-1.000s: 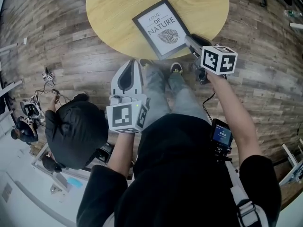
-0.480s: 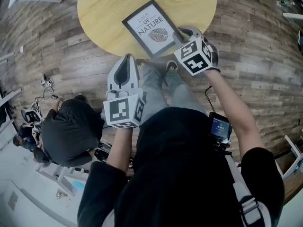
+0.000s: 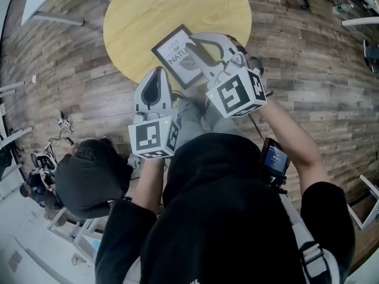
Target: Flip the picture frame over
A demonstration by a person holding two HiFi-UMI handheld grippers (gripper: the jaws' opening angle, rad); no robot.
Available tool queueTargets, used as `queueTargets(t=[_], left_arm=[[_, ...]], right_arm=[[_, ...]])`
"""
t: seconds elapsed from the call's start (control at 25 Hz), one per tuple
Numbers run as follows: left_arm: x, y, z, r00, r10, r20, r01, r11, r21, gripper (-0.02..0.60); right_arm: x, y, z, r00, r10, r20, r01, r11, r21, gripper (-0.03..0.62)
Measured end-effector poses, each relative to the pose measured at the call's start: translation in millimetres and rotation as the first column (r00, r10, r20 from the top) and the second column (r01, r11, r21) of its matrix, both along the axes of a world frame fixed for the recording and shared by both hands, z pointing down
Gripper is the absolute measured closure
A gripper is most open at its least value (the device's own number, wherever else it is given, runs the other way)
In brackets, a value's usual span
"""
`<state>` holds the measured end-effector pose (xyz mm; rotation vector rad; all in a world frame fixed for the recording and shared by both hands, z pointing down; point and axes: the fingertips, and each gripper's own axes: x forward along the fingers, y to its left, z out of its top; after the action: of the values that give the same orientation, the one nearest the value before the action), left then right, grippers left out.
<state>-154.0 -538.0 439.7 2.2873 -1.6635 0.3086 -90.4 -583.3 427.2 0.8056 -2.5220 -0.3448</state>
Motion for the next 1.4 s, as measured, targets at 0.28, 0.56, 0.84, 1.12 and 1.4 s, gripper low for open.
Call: queueTargets(t=[0.28, 0.56, 0.84, 1.12, 1.4], left_arm=[[24, -9, -75, 0.999, 0.032, -0.024, -0.028, 0.990, 0.136, 0.557], [51, 0, -130, 0.996, 0.089, -0.024, -0.080, 0.966, 0.246, 0.557], [46, 7, -139, 0.997, 0.063, -0.034, -0.052, 0.966, 0.255, 0.555], [51, 13, -145, 0.999, 0.043, -0.029, -0.034, 0.966, 0.258, 0.555], [56, 19, -147, 0.999, 0.048, -0.011, -0.043, 0.964, 0.263, 0.556]], right_arm=[[24, 23, -144, 0.983, -0.088, 0.159, 0.032, 0.946, 0.323, 0.572], [80, 30, -168, 0.930, 0.030, 0.366, -0.106, 0.976, 0.190, 0.574], [132, 28, -149, 0.870, 0.175, 0.460, -0.206, 0.978, 0.017, 0.574], [150, 31, -147, 0.845, 0.216, 0.488, -0.225, 0.973, -0.041, 0.574], [151, 37, -147, 0.858, 0.199, 0.474, -0.212, 0.977, -0.027, 0.574]])
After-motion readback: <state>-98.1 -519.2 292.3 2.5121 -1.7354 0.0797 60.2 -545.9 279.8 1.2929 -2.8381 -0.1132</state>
